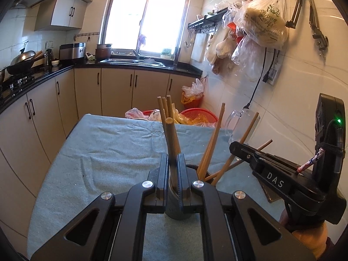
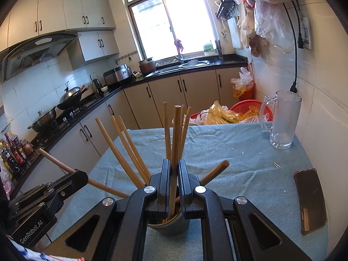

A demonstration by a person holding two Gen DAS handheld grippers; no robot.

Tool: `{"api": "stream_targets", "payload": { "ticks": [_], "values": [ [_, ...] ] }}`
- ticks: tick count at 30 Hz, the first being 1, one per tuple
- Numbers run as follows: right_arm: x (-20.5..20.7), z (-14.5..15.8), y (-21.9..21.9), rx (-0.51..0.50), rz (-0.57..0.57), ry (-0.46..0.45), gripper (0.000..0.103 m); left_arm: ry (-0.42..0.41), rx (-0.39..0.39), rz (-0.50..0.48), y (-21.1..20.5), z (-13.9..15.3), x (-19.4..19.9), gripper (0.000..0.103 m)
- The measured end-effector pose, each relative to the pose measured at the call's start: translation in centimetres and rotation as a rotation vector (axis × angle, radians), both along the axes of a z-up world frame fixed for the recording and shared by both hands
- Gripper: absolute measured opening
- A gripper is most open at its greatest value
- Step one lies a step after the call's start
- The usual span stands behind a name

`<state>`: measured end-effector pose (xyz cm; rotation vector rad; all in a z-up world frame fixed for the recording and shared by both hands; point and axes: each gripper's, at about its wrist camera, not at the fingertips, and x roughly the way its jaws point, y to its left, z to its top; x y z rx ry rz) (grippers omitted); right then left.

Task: Organize utensils

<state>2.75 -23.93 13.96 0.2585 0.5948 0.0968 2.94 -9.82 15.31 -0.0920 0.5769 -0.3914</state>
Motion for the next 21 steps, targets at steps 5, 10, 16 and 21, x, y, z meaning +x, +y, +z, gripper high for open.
{"api": "stream_targets", "payload": {
  "ticks": [5,10,16,21],
  "values": [
    [0.3,-0.5,-0.2,0.000,-0.004,0.011,0.008,0.018,0.016,-0.014,-0.5,-0.8,0.2,0.006],
    [0.3,-0.5,-0.3,-0.002,-0.001,0.010,0.008,0.040,0.019,-0.016,-0.6,-1.7,0.5,0.006],
    [0.3,-0.5,-0.2,-0.008,0.000,0.009,0.008,0.037,0.023,-0.017,-0.6,-1.8,0.4,0.007],
    [0.3,-0.4,-0.2,-0.009,0.000,0.010,0.008,0.038,0.031,-0.023,-0.6,-1.8,0.2,0.007]
  ]
}}
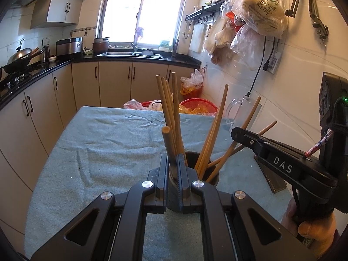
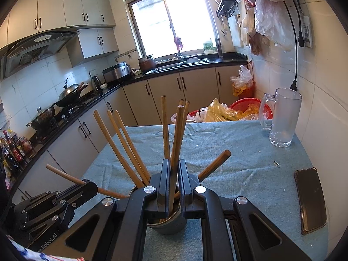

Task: Organize utensils

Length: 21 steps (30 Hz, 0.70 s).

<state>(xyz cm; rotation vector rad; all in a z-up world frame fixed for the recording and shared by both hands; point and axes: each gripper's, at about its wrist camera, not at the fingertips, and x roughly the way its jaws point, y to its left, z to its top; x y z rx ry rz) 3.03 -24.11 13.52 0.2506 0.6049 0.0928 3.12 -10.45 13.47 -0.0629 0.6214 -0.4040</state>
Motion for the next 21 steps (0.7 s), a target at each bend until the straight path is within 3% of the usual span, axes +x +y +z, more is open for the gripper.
{"api": "stream_targets", "payload": {
  "ticks": [21],
  "values": [
    [-0.41,0.32,-0.27,-0.002,-0.011,-0.003,0.008,0.008,-0.019,-0.016,0.94,0.31,-0.71,0.006]
  ]
}}
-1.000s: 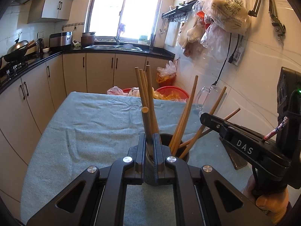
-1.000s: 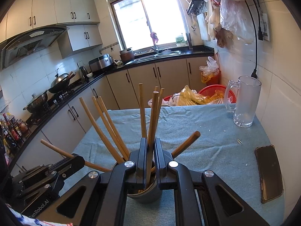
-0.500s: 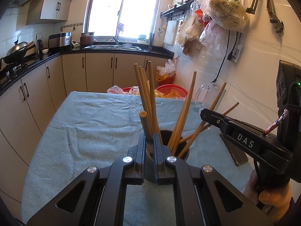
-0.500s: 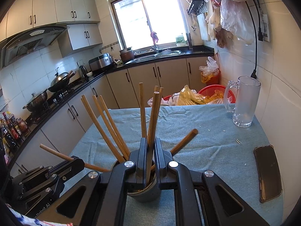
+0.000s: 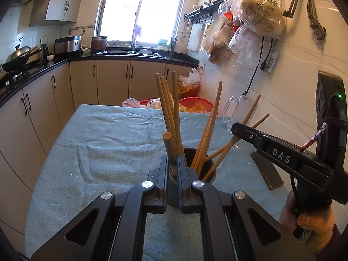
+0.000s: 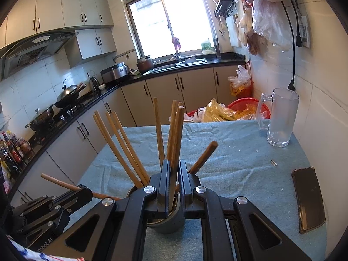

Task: Organize utensils

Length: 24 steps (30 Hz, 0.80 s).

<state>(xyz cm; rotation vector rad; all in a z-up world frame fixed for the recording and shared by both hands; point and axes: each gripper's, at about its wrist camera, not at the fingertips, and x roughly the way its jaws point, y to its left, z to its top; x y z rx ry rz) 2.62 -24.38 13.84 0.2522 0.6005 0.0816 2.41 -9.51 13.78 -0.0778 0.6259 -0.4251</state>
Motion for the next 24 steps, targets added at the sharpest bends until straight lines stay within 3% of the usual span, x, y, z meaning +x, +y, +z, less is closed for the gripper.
{"api": "stream_targets", "payload": {
  "ticks": [8,24],
  "values": [
    [-0.4,0.7,-0.3,0.015,-0.007,-0.024,0.008,-0.010,-0.041,0.010,1.0,1.2,0.1,0.006],
    [-0.3,0.4,-0.1,0.013,0.007,-0.019,0.008,-0.001,-0.006,-0.013,0.2,-0.1,0.6,0.006]
  ]
}}
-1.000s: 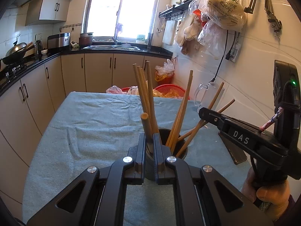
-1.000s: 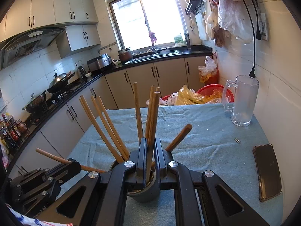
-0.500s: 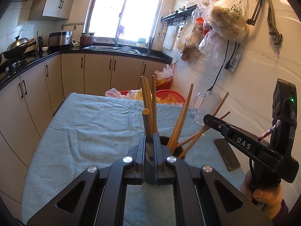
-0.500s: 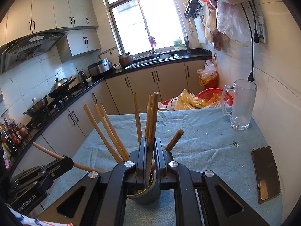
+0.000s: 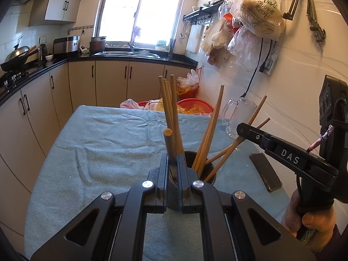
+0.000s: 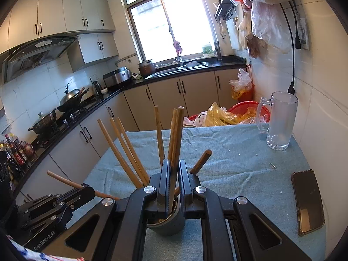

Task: Organize utensils

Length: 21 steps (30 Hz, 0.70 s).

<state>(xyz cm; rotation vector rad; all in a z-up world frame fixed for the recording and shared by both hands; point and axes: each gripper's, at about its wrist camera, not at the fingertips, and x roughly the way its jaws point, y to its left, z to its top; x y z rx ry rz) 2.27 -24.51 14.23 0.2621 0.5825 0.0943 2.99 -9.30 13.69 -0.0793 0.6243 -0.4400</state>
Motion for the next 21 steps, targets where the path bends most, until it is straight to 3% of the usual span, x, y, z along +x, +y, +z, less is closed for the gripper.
{"api": "stream_targets", "payload": {
  "ticks": [12,21],
  "values": [
    [-0.1,0.4,-0.1,0.010,-0.011,-0.017,0.008,-0.064,0.009,-0.011,-0.2,1.4,-1.4,0.006],
    [0.5,-0.9,0.6,-0.013,0.001,0.015,0.008,-0.011,0.051,-0.007,-1.2,-0.5,-0.4,0.007]
  ]
}}
